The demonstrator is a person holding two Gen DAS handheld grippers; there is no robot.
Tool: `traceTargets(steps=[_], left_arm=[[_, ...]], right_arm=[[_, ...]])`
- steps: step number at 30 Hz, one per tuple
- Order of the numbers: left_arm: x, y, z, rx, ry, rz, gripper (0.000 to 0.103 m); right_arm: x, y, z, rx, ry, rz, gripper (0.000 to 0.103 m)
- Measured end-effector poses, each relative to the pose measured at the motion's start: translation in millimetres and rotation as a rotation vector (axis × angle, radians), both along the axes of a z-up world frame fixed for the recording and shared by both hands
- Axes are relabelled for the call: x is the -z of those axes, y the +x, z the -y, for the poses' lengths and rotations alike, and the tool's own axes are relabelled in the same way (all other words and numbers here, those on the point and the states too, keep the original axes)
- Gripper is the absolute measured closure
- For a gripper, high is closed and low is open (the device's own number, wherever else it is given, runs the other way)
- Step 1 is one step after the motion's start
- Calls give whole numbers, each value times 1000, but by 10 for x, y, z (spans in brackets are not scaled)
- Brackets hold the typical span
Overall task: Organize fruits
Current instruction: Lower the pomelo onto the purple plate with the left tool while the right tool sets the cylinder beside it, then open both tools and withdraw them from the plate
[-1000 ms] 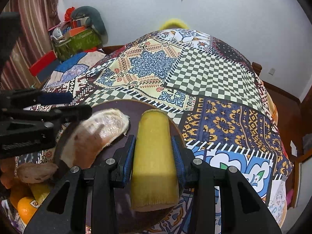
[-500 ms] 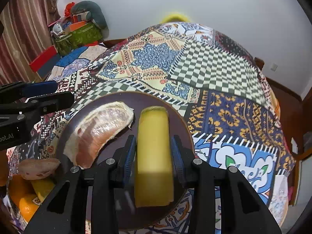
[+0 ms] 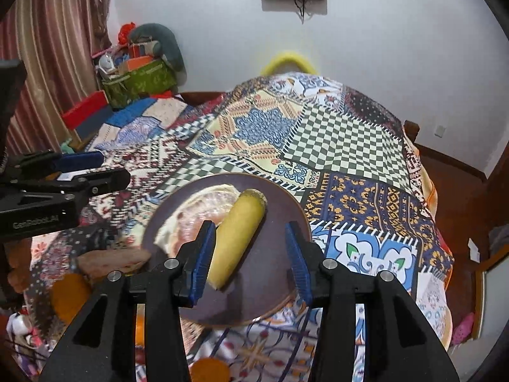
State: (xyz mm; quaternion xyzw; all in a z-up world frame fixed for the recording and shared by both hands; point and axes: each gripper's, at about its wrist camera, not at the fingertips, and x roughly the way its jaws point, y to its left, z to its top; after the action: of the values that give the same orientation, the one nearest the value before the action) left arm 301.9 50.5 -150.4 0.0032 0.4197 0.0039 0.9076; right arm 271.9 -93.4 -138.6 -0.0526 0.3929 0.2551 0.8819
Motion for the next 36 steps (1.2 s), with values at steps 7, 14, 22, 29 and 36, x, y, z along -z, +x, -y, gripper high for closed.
traceTargets(steps=[7,14,22,29,36], left_arm=[[-130,-434,-65,-11,-15,30,36],[-134,-783,-169,-45,-24,31,36],[25,-1106,-250,-68,3,-8,35],[228,-1329,-271,-62,12,-57,33],[485,-1443,-249,-54,-6,-111,31]], right_arm=[[-155,-315,89,4,42,21,61],[-265,-583,152,5,65,42,61],[-333,-852,168,-4,61,69,60],[-234,-1051,144,-7,62,57,54],[-24,-1142,104,-12,63,5,53]])
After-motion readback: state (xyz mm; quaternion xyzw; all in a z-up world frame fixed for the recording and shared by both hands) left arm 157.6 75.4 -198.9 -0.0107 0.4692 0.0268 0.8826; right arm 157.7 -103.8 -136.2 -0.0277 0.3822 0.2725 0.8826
